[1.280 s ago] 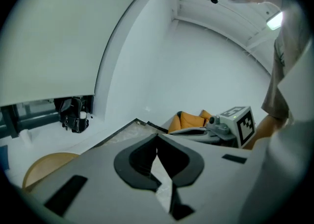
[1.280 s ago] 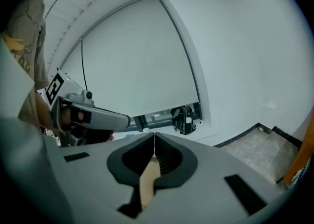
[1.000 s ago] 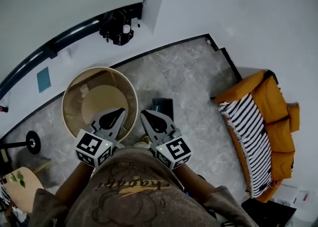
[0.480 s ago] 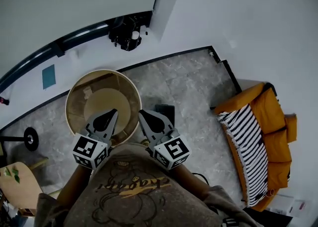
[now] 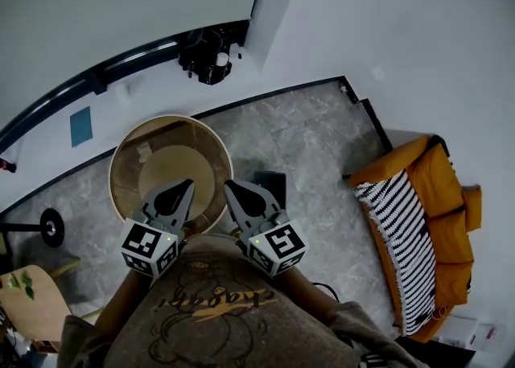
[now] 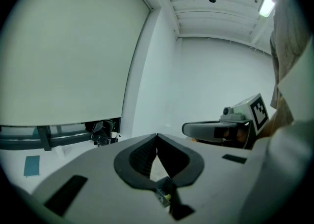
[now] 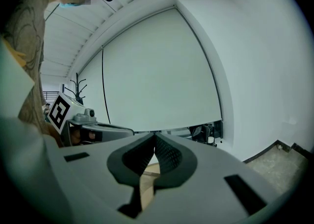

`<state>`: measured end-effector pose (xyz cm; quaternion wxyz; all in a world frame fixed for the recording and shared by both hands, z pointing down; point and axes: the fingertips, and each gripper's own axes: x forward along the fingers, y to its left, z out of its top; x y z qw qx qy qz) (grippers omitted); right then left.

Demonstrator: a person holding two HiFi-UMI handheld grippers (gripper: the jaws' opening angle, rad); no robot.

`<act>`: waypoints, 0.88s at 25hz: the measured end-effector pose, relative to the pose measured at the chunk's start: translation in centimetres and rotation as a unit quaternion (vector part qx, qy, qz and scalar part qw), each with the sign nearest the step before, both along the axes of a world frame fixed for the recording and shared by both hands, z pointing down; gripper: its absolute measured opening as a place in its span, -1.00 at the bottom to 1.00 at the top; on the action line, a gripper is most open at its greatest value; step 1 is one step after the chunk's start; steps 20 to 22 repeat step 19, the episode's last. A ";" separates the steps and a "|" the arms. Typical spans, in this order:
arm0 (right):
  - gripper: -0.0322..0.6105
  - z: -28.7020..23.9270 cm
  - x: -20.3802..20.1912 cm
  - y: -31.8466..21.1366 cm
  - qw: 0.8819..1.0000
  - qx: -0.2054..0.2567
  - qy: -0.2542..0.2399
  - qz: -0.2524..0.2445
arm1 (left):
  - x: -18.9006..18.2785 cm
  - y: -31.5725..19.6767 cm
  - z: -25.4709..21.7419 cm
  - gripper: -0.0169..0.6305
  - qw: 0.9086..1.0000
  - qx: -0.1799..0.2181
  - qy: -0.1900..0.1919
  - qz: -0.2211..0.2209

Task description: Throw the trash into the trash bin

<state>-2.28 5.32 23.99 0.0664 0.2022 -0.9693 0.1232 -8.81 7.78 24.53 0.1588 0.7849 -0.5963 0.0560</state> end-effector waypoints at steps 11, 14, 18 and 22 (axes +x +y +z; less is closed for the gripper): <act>-0.84 0.3 -0.9 -0.3 1.000 -0.002 0.003 0.009 | -1.2 -0.1 0.1 -0.89 1.000 -0.003 0.008 0.002; -0.84 0.1 -1.5 -0.7 1.000 0.000 0.000 0.009 | -1.6 -0.3 0.0 -0.89 1.000 -0.003 0.013 0.003; -0.84 0.1 -1.7 -0.8 1.000 0.000 0.000 0.009 | -1.8 -0.3 0.0 -0.89 1.000 -0.005 0.012 0.001; -0.84 0.1 -1.7 -0.7 1.000 -0.001 0.000 0.009 | -1.9 -0.3 0.0 -0.89 1.000 -0.006 0.011 0.001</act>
